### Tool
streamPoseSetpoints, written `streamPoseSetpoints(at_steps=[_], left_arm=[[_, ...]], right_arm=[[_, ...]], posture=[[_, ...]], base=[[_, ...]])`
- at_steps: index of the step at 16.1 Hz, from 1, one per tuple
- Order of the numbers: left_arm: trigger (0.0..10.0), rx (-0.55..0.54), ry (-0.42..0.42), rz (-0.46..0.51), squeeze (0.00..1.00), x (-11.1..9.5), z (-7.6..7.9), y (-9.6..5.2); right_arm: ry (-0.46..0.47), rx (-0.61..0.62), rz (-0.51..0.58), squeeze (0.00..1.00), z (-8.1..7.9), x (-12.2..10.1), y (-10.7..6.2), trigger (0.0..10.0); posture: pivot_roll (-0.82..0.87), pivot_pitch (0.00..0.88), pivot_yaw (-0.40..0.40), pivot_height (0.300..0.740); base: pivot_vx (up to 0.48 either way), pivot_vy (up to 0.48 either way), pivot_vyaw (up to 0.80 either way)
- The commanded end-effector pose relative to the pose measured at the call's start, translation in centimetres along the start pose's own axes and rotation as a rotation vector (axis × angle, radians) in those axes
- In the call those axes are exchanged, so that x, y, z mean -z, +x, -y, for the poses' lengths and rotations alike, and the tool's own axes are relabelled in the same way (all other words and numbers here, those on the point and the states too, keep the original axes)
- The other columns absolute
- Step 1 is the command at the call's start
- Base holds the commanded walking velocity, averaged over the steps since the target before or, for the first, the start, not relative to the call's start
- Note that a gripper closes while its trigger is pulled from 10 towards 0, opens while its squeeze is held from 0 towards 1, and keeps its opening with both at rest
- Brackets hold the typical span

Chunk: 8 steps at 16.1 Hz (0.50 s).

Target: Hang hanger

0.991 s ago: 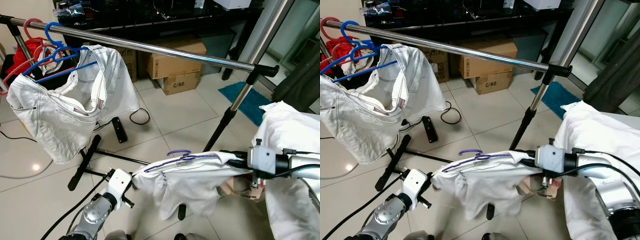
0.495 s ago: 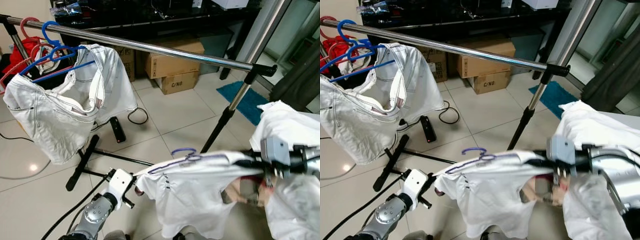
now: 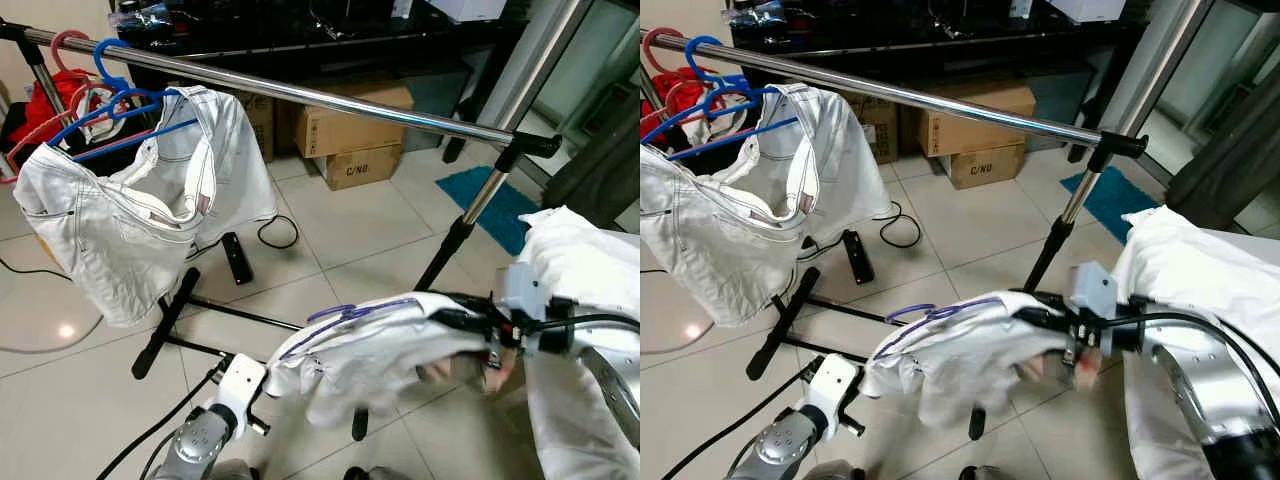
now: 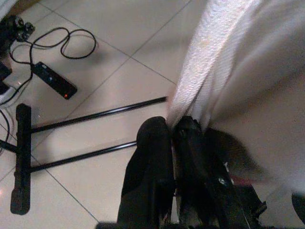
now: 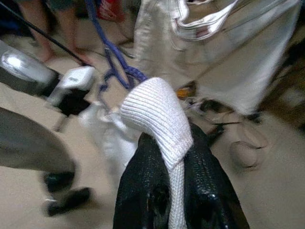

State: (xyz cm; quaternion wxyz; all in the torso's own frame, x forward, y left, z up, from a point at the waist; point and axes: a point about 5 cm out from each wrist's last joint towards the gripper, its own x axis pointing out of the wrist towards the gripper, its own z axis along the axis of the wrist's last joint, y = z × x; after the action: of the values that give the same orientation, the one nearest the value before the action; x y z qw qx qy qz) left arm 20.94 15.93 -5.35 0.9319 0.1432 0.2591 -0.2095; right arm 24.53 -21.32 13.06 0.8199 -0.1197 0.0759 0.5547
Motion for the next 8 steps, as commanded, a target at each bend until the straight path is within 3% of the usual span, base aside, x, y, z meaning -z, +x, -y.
streamPoseSetpoints(at_steps=[1,3,4,6,8], left_arm=[[0.0,-0.003,-0.01,-0.119,0.0,2.0,0.2,-0.7],[0.0,-0.002,0.019,-0.121,0.0,1.6,-0.5,-0.5],[0.0,-0.007,0.03,-0.132,0.0,1.7,-1.0,-0.6],[0.0,-0.015,0.025,-0.138,0.0,1.9,-1.1,-0.8],[0.0,-0.025,0.001,-0.131,0.0,1.8,-0.9,-0.7]], right_arm=[[-0.035,0.034,0.137,0.0,1.1,-3.0,-1.6,0.0],[-0.01,0.056,0.125,0.0,2.1,-3.7,-3.2,0.0],[-0.098,0.151,0.095,0.0,3.5,-4.2,-3.9,0.0],[-0.179,0.197,0.064,0.0,3.8,-4.4,-3.5,0.0],[-0.242,0.163,0.024,0.0,2.4,-3.4,-1.8,0.0]], posture=[[0.05,0.042,-0.076,0.74],[0.04,0.042,-0.072,0.74],[0.03,0.043,-0.072,0.74],[0.03,0.047,-0.078,0.74],[0.04,0.052,-0.085,0.74]], base=[[0.0,0.0,0.0],[0.0,0.0,0.0],[0.0,0.0,0.0],[0.0,0.0,0.0],[0.0,0.0,0.0]])
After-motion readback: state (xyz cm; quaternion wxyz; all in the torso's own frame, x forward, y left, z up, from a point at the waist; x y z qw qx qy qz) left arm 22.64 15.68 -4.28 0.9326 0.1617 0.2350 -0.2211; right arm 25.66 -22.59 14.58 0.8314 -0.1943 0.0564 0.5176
